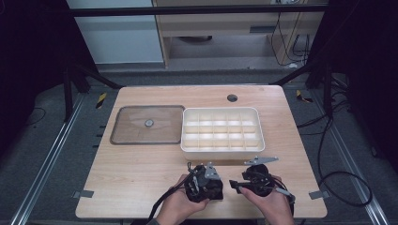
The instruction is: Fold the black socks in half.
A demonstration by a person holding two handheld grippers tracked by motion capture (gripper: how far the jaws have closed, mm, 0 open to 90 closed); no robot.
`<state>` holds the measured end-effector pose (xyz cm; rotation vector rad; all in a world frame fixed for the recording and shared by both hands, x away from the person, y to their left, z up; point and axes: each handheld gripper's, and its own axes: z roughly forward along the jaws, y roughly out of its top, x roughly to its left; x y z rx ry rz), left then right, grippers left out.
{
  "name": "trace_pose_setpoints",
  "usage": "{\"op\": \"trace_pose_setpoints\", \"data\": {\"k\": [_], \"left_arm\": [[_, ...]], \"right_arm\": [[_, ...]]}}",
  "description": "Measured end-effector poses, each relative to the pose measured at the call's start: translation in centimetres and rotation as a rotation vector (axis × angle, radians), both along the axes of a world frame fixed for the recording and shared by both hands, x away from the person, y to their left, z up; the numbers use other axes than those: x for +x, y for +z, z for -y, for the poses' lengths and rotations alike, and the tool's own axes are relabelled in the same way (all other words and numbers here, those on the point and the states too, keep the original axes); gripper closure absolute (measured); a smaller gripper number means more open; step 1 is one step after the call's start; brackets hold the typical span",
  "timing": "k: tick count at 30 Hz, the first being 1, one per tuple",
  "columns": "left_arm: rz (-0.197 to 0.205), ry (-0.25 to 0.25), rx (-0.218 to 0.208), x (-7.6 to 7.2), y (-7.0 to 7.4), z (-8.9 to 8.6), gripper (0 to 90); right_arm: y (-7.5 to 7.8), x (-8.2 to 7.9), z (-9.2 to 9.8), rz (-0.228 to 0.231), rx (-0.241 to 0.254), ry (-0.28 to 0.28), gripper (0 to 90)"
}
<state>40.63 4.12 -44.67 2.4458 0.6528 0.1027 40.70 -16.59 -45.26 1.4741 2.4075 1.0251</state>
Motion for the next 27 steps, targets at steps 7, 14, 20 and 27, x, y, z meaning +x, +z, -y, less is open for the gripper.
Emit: {"op": "trace_pose_setpoints", "data": {"k": [7, 14, 20, 27], "left_arm": [[-0.035, -0.003, -0.01, 0.4, -1.3, 0.9, 83.7], [-0.065, -0.025, -0.007, 0.5, -2.0, 1.5, 85.6], [-0.072, -0.016, -0.023, 0.6, -1.9, 1.2, 84.9], [-0.048, 0.02, -0.034, 0.5, -0.7, 0.1, 76.1]], "right_arm": [[0.0, 0.0, 0.4, 0.001, 0.009, -0.008, 39.3], [0.0, 0.0, 0.4, 0.002, 0.011, -0.008, 39.5], [0.0, 0.2, 0.3, 0.008, 0.009, -0.01, 39.6], [0.1, 0.2, 0.3, 0.01, 0.012, -0.015, 39.5]]}}
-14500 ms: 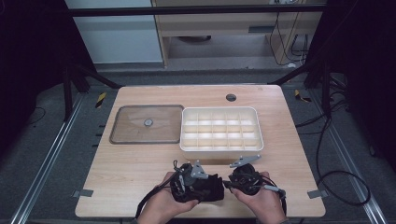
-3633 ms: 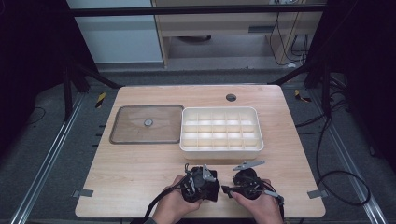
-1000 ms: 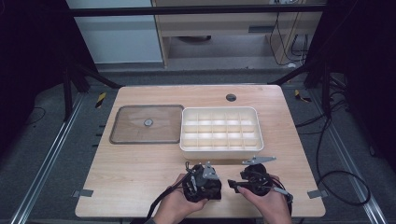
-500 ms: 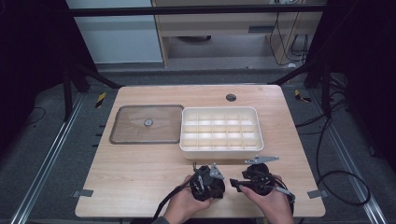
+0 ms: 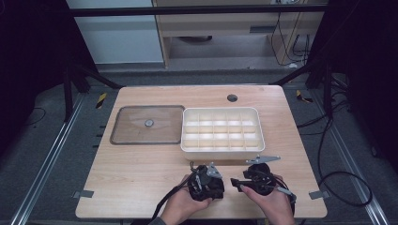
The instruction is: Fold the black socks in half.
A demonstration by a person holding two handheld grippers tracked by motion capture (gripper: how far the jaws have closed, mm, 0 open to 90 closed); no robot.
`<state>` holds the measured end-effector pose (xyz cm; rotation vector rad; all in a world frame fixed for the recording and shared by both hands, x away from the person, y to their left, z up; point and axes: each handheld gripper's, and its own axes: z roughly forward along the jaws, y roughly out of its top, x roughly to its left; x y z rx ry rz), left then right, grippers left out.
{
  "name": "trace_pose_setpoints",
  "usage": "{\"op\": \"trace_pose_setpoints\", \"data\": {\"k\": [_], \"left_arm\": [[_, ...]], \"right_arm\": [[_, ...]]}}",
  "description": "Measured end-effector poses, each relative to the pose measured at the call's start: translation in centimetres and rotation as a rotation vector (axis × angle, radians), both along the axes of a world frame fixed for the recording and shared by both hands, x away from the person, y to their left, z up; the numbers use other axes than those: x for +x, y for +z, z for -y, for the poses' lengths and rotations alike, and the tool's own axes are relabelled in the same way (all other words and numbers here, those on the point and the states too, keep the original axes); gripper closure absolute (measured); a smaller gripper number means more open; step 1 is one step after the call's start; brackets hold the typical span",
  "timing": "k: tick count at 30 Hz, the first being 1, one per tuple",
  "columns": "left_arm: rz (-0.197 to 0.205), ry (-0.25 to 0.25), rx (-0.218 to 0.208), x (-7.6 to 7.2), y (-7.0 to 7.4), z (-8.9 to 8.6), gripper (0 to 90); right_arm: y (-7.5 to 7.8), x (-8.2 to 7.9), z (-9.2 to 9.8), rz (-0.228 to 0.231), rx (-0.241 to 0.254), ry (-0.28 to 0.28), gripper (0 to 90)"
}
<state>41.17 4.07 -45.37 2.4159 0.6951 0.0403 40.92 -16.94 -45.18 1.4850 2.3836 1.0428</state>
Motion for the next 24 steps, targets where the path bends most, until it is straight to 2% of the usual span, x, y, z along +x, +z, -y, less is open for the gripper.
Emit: {"op": "trace_pose_setpoints", "data": {"k": [8, 18, 21, 24], "left_arm": [[0.036, 0.03, -0.024, -0.3, 1.4, -1.3, 62.6], [0.064, 0.025, -0.065, -1.3, 2.9, -1.7, 53.6], [0.084, 0.039, -0.071, -1.4, 3.5, -2.0, 49.4], [0.107, 0.065, -0.055, -1.4, 4.0, -2.8, 42.0]], "right_arm": [[0.1, -0.1, -0.1, 0.001, 0.006, 0.003, 39.3], [0.3, 0.0, -0.5, 0.003, 0.01, 0.008, 39.1], [0.6, -0.1, -0.6, 0.009, 0.015, 0.009, 39.1], [1.0, -0.1, -0.9, 0.017, 0.016, 0.018, 38.9]]}}
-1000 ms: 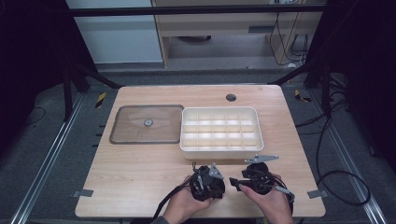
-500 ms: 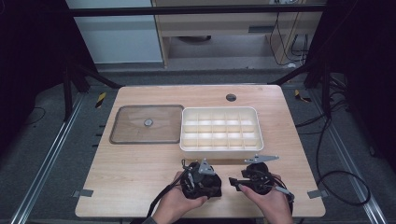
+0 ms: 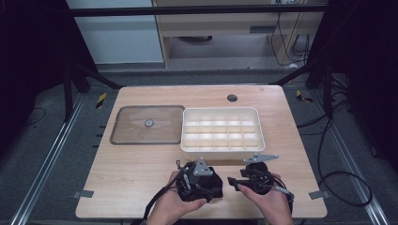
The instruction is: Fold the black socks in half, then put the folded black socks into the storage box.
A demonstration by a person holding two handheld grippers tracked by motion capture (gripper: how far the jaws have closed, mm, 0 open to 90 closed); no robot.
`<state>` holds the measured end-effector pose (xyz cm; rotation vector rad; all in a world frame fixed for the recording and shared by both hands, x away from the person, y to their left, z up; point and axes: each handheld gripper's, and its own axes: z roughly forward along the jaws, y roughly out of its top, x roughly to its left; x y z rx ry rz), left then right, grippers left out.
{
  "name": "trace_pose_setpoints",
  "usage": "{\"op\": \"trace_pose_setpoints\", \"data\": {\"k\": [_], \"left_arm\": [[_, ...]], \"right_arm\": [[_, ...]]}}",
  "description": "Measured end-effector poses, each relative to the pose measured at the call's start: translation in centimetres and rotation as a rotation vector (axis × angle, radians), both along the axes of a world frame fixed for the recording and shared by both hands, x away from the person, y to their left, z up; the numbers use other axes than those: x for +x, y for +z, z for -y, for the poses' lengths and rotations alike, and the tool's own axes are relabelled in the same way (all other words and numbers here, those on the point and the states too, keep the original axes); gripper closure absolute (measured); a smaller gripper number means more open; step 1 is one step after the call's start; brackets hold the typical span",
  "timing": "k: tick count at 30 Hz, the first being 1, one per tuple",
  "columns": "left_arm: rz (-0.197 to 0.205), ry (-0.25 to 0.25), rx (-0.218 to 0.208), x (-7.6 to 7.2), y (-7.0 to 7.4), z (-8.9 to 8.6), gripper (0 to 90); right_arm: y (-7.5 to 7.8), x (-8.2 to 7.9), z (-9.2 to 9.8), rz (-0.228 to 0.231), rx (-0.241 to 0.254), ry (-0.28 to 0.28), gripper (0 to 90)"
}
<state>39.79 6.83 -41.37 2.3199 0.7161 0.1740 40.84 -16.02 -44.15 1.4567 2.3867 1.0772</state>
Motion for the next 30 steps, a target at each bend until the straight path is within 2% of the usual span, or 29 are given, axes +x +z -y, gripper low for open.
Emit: {"op": "trace_pose_setpoints", "data": {"k": [4, 6, 9, 15, 17, 21, 24, 26, 30], "left_arm": [[0.009, 0.051, 0.011, 0.4, 0.2, -1.3, 28.5], [0.028, 0.084, 0.024, 0.7, 0.2, -2.2, 20.9], [0.024, 0.122, 0.021, 1.1, -0.2, -4.0, 12.5], [0.067, 0.207, 0.069, 1.7, -1.1, -7.7, 11.2], [0.084, 0.245, 0.078, 1.8, -1.5, -9.4, 11.1], [0.086, 0.314, 0.099, 2.2, -2.8, -12.8, 10.8], [0.093, 0.37, 0.113, 2.5, -3.7, -15.3, 10.9], [0.089, 0.405, 0.101, 2.5, -4.2, -16.9, 11.1], [0.107, 0.48, 0.076, 2.3, -5.2, -20.1, 12.1]], "right_arm": [[0.5, 0.1, -0.7, 0.008, 0.0, 0.018, 37.3], [0.6, 0.1, -1.2, 0.01, 0.0, 0.029, 34.7], [0.8, 0.3, -2.0, 0.004, 0.015, 0.052, 30.9], [0.3, 1.2, -4.4, -0.01, 0.004, 0.086, 30.1], [-0.3, 1.7, -4.9, -0.03, -0.003, 0.084, 30.8], [-1.8, 2.6, -5.9, -0.084, -0.016, 0.083, 31.9], [-2.6, 2.8, -6.5, -0.103, -0.029, 0.088, 32.7], [-3.0, 2.8, -6.8, -0.122, -0.033, 0.086, 32.7], [-3.7, 2.7, -6.9, -0.138, -0.033, 0.084, 33.0]]}}
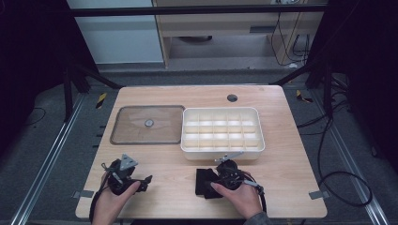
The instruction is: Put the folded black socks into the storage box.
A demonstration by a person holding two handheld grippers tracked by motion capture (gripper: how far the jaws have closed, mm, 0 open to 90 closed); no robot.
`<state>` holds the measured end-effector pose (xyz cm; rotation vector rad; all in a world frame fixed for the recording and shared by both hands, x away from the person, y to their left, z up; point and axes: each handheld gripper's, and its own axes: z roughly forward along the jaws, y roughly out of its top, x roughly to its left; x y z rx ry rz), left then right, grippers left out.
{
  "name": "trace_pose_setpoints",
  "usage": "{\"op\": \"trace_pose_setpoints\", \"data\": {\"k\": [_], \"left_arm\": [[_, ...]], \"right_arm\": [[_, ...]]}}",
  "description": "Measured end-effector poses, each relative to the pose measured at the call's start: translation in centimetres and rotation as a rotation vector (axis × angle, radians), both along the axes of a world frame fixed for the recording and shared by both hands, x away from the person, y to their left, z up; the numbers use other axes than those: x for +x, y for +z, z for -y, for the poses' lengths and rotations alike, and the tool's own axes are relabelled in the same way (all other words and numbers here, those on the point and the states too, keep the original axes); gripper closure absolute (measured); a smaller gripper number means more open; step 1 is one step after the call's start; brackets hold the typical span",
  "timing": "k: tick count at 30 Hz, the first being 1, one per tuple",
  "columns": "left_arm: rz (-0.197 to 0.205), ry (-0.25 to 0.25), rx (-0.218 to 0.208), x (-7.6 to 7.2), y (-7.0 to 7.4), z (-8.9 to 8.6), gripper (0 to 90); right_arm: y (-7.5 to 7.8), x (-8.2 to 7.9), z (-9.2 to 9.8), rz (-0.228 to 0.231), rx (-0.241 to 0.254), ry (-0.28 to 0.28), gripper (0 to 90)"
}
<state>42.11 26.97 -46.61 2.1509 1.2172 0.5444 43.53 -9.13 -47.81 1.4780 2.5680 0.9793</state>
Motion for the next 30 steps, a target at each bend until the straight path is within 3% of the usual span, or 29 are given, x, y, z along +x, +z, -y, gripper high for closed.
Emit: {"op": "trace_pose_setpoints", "data": {"k": [4, 7, 14, 23, 30], "left_arm": [[0.024, 0.04, -0.036, -0.1, -0.8, -1.9, 12.7], [0.05, 0.054, -0.064, -0.3, -0.5, -2.4, 10.8], [0.011, 0.066, -0.063, -0.3, -1.4, -3.3, 10.5], [-0.007, 0.07, -0.053, 0.0, -2.2, -3.9, 6.9], [-0.023, 0.061, -0.063, 0.4, -2.7, -4.3, 4.9]], "right_arm": [[-0.6, -0.2, 0.0, -0.02, 0.027, -0.011, 35.3], [-0.6, -0.2, -0.1, -0.032, 0.044, 0.005, 43.3], [-0.5, -0.2, -0.5, -0.047, 0.082, 0.048, 58.1], [0.7, -0.5, 0.5, 0.006, 0.097, 0.06, 61.4], [3.0, -0.4, 3.0, 0.06, 0.061, 0.032, 61.1]]}}
